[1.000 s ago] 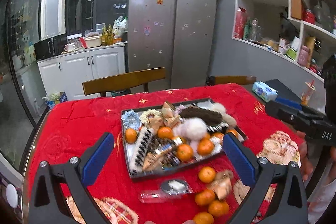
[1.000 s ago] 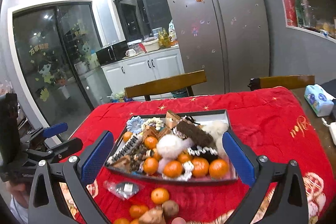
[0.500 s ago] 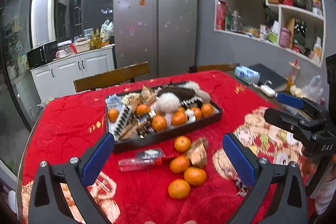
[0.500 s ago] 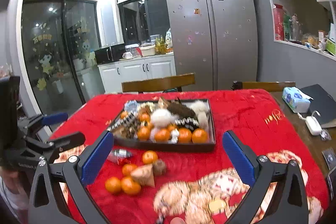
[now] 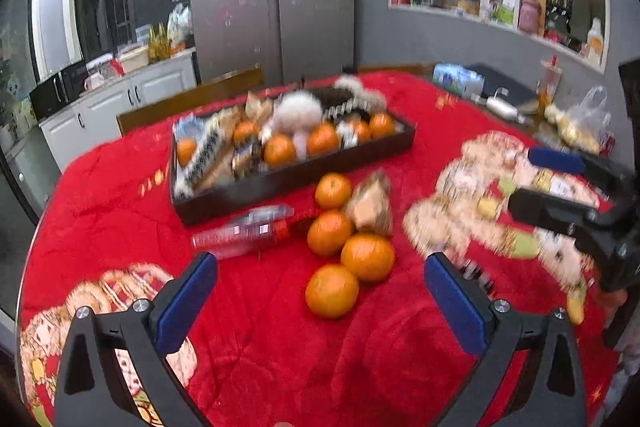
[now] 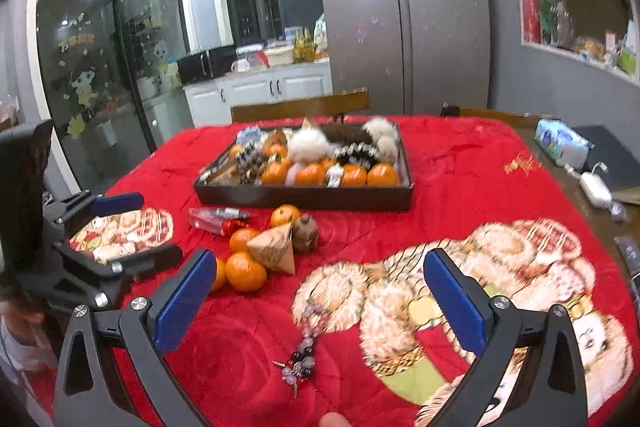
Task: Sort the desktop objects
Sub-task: 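Grasp the pink bead bracelet with the right tool while the left tool grasps an orange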
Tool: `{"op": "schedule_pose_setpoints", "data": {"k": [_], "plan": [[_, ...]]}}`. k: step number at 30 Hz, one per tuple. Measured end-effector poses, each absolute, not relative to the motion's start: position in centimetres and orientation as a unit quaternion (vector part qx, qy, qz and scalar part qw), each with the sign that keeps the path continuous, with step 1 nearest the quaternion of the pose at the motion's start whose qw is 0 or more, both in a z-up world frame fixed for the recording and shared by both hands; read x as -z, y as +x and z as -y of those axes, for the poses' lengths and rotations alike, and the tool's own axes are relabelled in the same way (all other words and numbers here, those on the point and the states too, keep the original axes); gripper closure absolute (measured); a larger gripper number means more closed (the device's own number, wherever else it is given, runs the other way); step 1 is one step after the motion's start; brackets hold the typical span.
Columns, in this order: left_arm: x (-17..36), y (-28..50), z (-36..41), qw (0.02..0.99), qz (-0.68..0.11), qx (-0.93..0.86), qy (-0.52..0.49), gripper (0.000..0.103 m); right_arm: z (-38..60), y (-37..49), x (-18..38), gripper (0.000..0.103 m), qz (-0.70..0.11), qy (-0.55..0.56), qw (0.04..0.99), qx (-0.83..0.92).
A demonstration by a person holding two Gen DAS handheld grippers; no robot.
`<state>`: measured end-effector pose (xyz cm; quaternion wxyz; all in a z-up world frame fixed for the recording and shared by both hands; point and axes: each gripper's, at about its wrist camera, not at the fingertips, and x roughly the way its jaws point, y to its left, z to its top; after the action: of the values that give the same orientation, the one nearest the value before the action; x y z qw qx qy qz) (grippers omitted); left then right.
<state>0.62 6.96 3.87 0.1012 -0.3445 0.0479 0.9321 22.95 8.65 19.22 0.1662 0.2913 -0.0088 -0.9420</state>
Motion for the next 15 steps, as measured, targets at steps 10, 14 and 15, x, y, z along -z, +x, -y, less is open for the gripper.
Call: {"op": "schedule_pose_setpoints", "data": {"k": [10, 14, 15], "plan": [[0.0, -1.2, -7.0, 0.114, -0.063, -0.917, -0.376, 0.0, -7.4, 21.2, -15.2, 0.0, 0.006, 0.343, 0.167, 0.924], [0.8, -2.1, -7.2, 0.121, -0.071, -0.91, -0.39, 0.0, -6.9, 20.6, -13.6, 0.001, -0.004, 0.374, 0.17, 0.912], [0.9, -2.3, -7.2, 0.122, -0.072, -0.909, -0.392, 0.0, -6.9, 20.5, -13.2, 0.001, -0.003, 0.38, 0.169, 0.91]]}}
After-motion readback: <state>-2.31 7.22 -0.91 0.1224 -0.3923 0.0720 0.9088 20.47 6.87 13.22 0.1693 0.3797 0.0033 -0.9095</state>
